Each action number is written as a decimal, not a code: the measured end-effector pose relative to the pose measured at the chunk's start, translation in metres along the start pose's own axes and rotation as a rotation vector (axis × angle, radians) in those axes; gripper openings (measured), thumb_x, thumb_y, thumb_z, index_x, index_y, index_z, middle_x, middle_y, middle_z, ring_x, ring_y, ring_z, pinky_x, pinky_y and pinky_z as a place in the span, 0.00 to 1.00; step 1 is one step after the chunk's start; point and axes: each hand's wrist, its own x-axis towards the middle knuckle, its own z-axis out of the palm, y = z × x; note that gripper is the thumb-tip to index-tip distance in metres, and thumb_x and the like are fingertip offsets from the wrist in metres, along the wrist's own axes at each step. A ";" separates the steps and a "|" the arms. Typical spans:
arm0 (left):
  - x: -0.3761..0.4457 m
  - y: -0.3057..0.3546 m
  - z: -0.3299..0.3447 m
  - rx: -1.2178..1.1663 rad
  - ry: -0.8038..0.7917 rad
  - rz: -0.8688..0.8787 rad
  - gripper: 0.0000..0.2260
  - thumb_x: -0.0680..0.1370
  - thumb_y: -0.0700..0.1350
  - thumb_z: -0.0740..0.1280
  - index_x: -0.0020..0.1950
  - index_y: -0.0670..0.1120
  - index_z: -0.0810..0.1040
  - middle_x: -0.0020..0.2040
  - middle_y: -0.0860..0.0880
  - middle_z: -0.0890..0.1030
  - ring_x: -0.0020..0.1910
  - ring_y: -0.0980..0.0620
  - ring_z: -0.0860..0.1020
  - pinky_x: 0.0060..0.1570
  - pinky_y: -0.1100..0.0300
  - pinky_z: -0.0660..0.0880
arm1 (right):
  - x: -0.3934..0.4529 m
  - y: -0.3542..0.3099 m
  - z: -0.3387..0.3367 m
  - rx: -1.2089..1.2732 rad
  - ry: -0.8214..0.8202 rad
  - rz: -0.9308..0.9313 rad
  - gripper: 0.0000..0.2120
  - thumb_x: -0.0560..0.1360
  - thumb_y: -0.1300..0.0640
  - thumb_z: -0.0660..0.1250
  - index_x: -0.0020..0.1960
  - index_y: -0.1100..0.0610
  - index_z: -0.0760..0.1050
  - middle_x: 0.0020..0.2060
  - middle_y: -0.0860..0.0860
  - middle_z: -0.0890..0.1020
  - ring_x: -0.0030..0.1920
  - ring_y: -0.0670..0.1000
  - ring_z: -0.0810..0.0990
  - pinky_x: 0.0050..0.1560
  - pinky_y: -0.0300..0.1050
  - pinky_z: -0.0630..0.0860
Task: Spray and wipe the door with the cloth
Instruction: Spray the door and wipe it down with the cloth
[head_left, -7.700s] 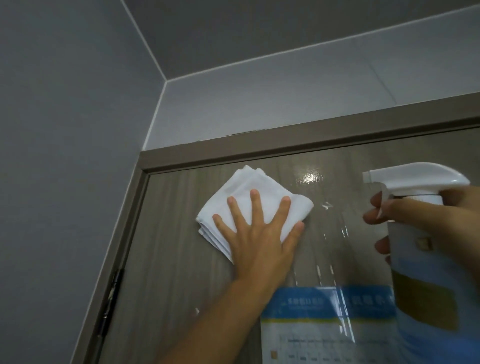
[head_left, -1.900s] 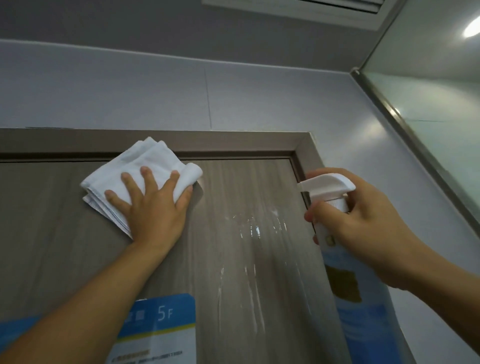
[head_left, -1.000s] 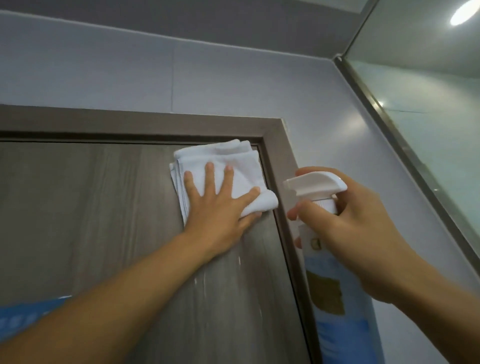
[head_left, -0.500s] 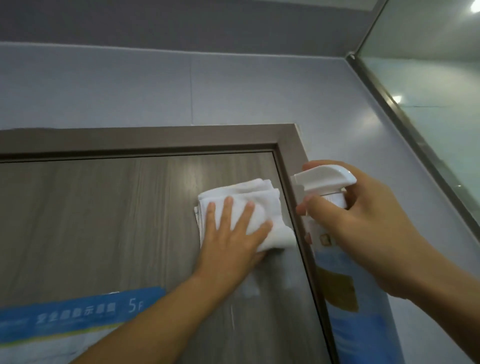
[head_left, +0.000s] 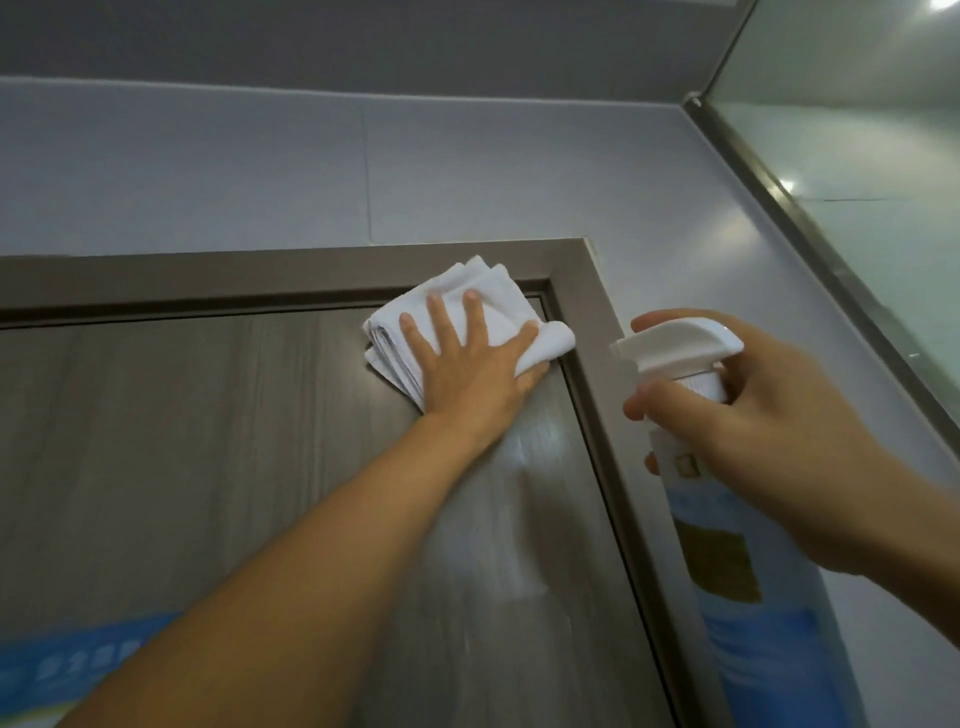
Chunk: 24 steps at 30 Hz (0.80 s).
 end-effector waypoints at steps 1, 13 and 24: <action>-0.010 0.000 0.002 0.000 -0.021 0.092 0.27 0.81 0.71 0.48 0.80 0.69 0.54 0.84 0.43 0.41 0.79 0.31 0.34 0.71 0.25 0.32 | 0.000 -0.001 0.004 0.009 0.008 0.000 0.15 0.76 0.58 0.72 0.55 0.40 0.76 0.42 0.47 0.83 0.40 0.48 0.84 0.37 0.44 0.85; -0.159 -0.038 0.023 0.224 0.035 0.655 0.33 0.76 0.64 0.70 0.79 0.60 0.65 0.82 0.41 0.60 0.79 0.26 0.55 0.68 0.21 0.58 | -0.014 -0.025 0.063 0.053 -0.009 0.045 0.16 0.75 0.58 0.71 0.59 0.42 0.76 0.44 0.47 0.83 0.44 0.48 0.83 0.41 0.45 0.82; -0.157 -0.307 -0.053 0.187 0.014 -0.234 0.25 0.84 0.65 0.49 0.79 0.60 0.65 0.81 0.42 0.63 0.76 0.26 0.58 0.69 0.23 0.56 | -0.029 -0.028 0.073 0.104 -0.052 0.135 0.17 0.74 0.58 0.70 0.58 0.41 0.76 0.47 0.53 0.84 0.42 0.53 0.85 0.32 0.40 0.82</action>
